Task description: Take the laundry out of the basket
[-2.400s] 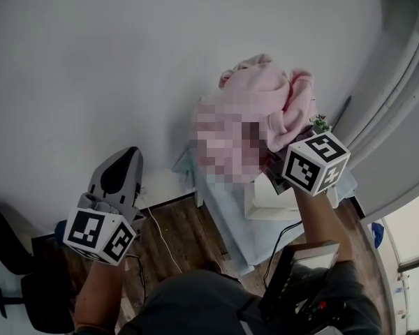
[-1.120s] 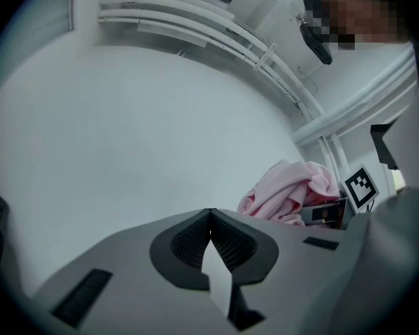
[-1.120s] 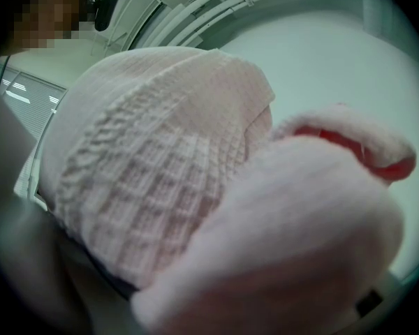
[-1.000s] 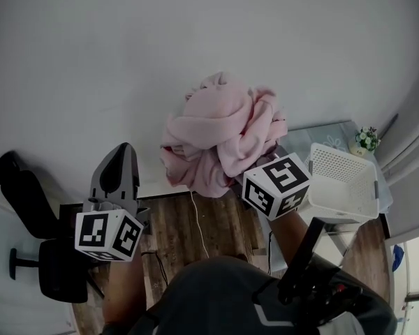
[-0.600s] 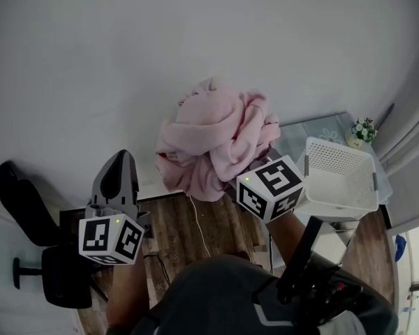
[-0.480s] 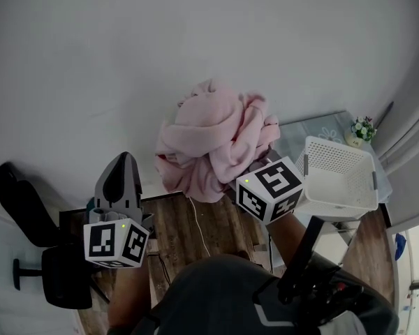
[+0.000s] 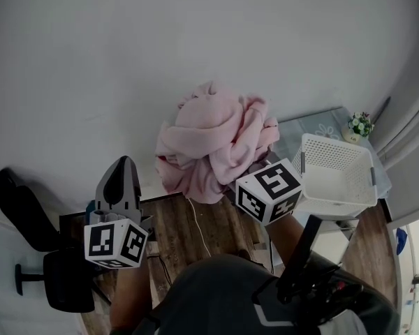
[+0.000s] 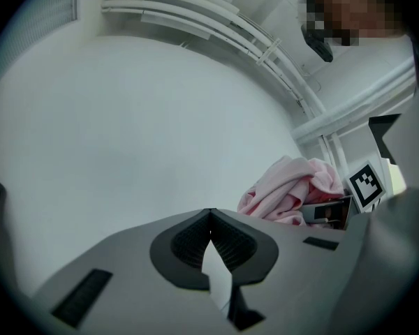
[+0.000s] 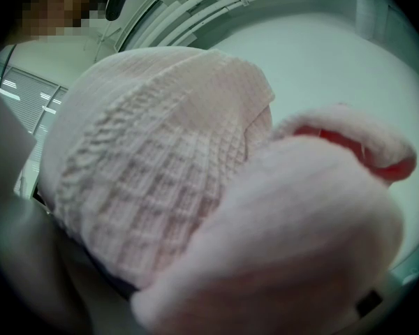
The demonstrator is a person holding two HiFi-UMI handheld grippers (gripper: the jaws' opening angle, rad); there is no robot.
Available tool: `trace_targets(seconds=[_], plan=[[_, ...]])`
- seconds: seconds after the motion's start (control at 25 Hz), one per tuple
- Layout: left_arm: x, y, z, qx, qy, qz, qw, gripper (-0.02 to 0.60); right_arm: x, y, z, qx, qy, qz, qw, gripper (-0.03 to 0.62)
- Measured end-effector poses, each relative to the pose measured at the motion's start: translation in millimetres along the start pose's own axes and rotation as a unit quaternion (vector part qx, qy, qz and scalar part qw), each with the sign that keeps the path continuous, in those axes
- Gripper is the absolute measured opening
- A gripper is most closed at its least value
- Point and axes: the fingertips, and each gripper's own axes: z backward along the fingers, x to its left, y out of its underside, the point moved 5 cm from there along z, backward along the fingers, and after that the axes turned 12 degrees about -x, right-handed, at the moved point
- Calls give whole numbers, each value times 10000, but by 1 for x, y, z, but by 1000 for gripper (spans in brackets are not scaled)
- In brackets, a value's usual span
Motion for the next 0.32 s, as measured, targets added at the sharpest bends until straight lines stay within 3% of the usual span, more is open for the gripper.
trace_targets(seconds=[0.32], plan=[[11, -10, -12, 91, -33, -54, 9999, 9, 0, -10, -13, 3, 12, 3, 10000, 232]])
